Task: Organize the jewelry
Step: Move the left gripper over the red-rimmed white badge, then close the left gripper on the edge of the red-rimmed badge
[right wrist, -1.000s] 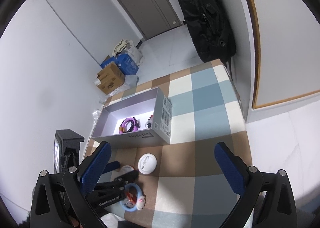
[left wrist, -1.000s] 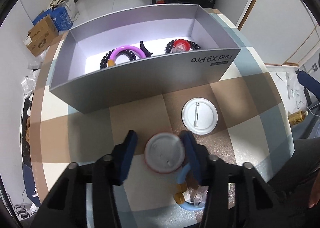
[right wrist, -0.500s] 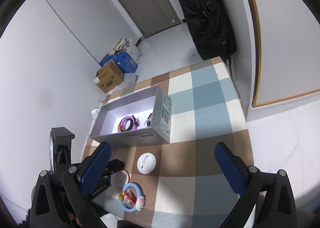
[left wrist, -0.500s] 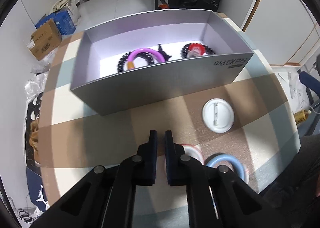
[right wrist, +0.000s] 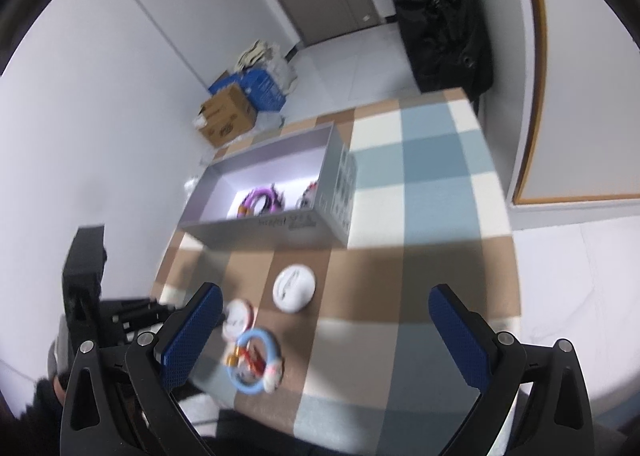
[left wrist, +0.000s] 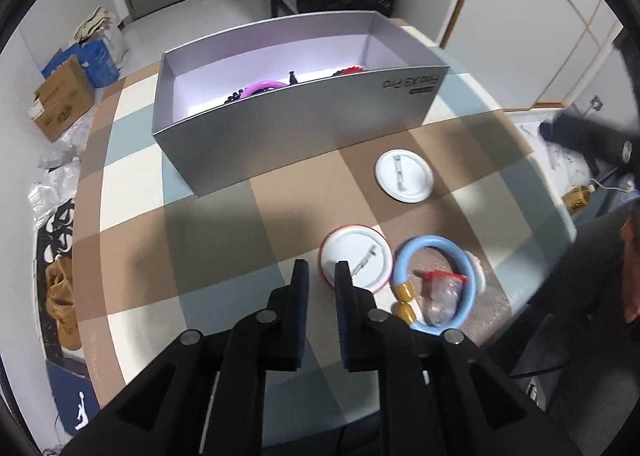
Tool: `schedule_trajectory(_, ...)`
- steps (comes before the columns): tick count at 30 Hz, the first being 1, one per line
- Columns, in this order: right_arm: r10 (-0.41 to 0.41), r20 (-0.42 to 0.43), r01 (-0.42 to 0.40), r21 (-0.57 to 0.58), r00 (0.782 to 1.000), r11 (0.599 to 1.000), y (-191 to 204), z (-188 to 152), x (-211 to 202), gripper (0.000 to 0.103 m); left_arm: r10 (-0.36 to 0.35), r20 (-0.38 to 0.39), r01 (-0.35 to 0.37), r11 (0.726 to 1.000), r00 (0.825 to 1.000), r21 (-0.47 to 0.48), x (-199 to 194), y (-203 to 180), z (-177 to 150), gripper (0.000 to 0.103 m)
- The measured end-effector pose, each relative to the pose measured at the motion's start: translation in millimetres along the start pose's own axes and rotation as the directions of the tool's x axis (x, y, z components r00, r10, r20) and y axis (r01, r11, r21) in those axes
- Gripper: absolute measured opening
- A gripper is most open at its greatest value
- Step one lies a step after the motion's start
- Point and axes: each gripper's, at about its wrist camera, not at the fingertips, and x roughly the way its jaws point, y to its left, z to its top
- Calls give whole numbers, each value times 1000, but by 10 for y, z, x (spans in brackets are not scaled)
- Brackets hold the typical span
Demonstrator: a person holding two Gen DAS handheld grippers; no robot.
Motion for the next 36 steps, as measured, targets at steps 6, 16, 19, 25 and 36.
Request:
schedule_trajectory(6,7,-67,-15,-118,998,993,160,-244,88,103,12,18,-14,997,1000,82,-2,-167,-4,43)
schedule_trajectory(16,19,-22,-19,-21,1000,1000,-15,-145,-5,103,55,32,-57,995,998,76,168,-68,116,54)
schedule_trajectory(19,25,-16,-25,-17,1000,1000,-16,-137,-15,103,79,52,-83,993,996,86,211,-80,178,54)
schedule_trajectory(25,6,-28,-7,-28,1000,1000,-10,-147,14,103,85,78,-91,993,993,75,220,-60,188,49)
schedule_trajectory(36,-30,-43,28,-36,999,999,32,-116,141,103,26,54,-26,1000,998,-2,146,-39,138,37)
